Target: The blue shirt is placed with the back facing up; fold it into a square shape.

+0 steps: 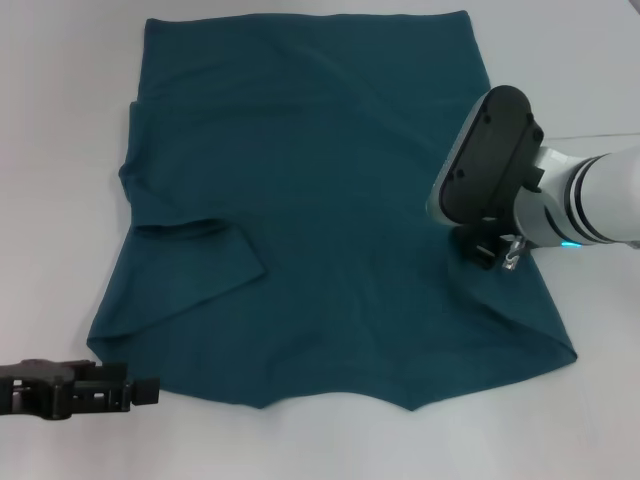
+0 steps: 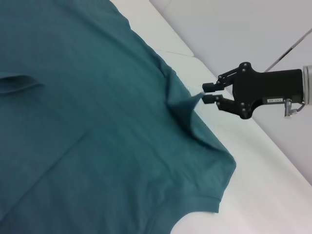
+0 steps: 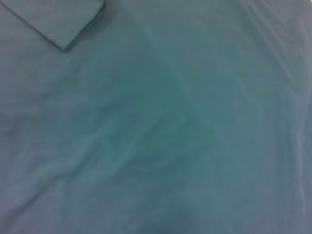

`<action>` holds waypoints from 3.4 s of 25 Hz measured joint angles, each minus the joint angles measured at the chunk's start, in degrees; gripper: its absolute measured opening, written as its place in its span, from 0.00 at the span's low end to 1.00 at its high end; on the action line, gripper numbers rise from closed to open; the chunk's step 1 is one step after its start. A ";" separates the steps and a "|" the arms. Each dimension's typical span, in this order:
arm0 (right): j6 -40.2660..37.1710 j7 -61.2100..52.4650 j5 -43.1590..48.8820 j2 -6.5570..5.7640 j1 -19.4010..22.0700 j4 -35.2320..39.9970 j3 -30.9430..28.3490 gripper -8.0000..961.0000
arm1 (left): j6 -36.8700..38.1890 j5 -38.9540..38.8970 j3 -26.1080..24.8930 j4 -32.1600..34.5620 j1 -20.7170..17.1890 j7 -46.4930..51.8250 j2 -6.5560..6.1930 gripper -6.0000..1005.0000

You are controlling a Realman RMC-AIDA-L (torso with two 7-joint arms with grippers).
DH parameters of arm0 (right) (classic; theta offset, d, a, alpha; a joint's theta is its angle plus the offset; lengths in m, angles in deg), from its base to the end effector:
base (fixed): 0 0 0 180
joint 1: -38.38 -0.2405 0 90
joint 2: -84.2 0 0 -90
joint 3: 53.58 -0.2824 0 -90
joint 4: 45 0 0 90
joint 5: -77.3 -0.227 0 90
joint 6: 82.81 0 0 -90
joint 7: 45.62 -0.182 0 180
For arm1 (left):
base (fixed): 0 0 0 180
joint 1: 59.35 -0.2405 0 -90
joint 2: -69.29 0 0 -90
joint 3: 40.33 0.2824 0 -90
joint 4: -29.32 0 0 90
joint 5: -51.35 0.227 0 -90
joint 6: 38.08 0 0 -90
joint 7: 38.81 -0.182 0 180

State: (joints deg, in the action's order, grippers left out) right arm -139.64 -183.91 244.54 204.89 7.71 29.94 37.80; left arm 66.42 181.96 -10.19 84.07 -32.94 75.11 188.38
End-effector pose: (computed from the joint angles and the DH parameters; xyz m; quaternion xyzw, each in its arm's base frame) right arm 0.2194 0.4508 -0.0548 -0.9010 0.0915 -0.2094 0.3687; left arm -0.3081 0.3281 0.0100 -0.8707 -0.4559 -0.1726 0.0656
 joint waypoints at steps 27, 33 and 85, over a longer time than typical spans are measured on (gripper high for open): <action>9.14 -16.38 -8.36 -0.78 -6.34 -21.80 -28.54 0.94 | -1.41 0.00 0.16 -1.59 0.48 -2.92 0.36 0.90; 13.89 -16.45 -7.84 -0.86 -9.61 -29.65 -31.98 0.94 | -1.42 0.00 0.27 -1.59 0.34 -2.91 0.35 0.90; 25.36 -8.32 -20.48 -0.94 -9.24 -35.99 -32.24 0.13 | -0.97 0.08 0.24 -2.29 0.04 -2.39 1.00 0.90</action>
State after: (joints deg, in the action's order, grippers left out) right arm -114.28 -192.23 224.06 203.95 -1.53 -6.05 5.56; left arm 65.46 182.04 -9.94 81.78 -32.89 72.72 189.38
